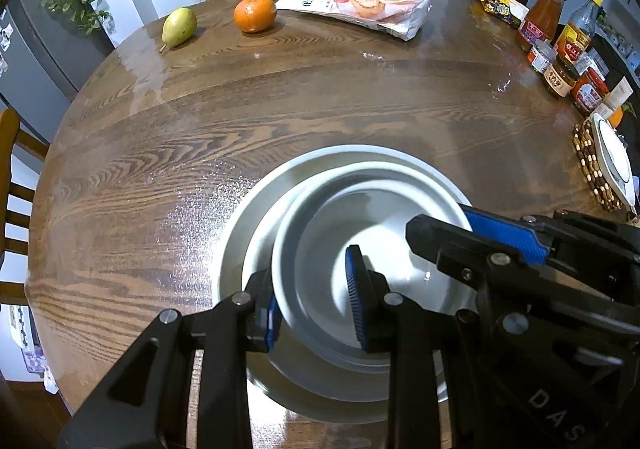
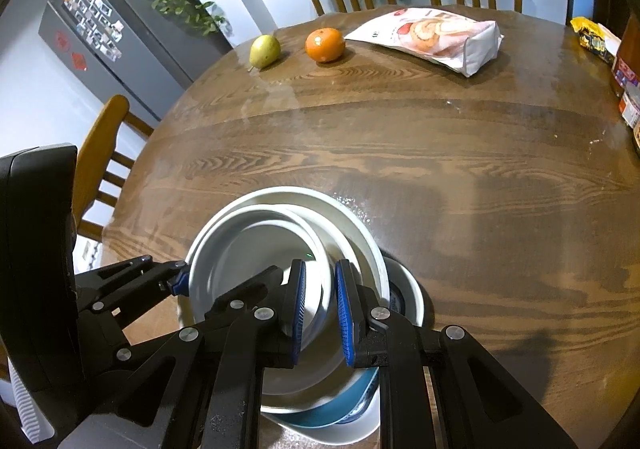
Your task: Organize plates and bowls
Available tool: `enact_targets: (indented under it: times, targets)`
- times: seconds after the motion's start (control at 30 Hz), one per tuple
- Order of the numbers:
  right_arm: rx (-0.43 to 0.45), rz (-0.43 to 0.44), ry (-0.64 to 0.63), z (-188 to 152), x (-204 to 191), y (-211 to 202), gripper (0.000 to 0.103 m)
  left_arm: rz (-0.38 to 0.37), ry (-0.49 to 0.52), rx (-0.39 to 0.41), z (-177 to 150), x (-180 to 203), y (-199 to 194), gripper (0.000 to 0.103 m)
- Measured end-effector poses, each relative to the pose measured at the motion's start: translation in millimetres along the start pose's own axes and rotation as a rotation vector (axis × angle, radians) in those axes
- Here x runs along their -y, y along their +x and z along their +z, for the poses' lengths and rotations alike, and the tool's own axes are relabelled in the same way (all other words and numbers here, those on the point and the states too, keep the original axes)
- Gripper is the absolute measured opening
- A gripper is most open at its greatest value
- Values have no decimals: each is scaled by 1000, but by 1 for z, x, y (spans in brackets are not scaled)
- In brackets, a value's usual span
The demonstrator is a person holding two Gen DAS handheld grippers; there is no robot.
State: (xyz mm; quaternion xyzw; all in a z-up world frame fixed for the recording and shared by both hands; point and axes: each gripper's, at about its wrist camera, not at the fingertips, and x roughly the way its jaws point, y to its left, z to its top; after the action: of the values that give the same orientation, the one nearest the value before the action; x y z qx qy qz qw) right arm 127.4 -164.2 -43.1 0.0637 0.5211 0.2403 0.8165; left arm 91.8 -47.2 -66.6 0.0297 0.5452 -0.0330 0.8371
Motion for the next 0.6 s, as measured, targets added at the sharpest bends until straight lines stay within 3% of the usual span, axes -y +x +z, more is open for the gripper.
enact_targets:
  times: [0.6]
  targets:
    - [1, -7, -9, 3, 0, 0, 19, -3, 2, 1, 2, 0, 1, 26]
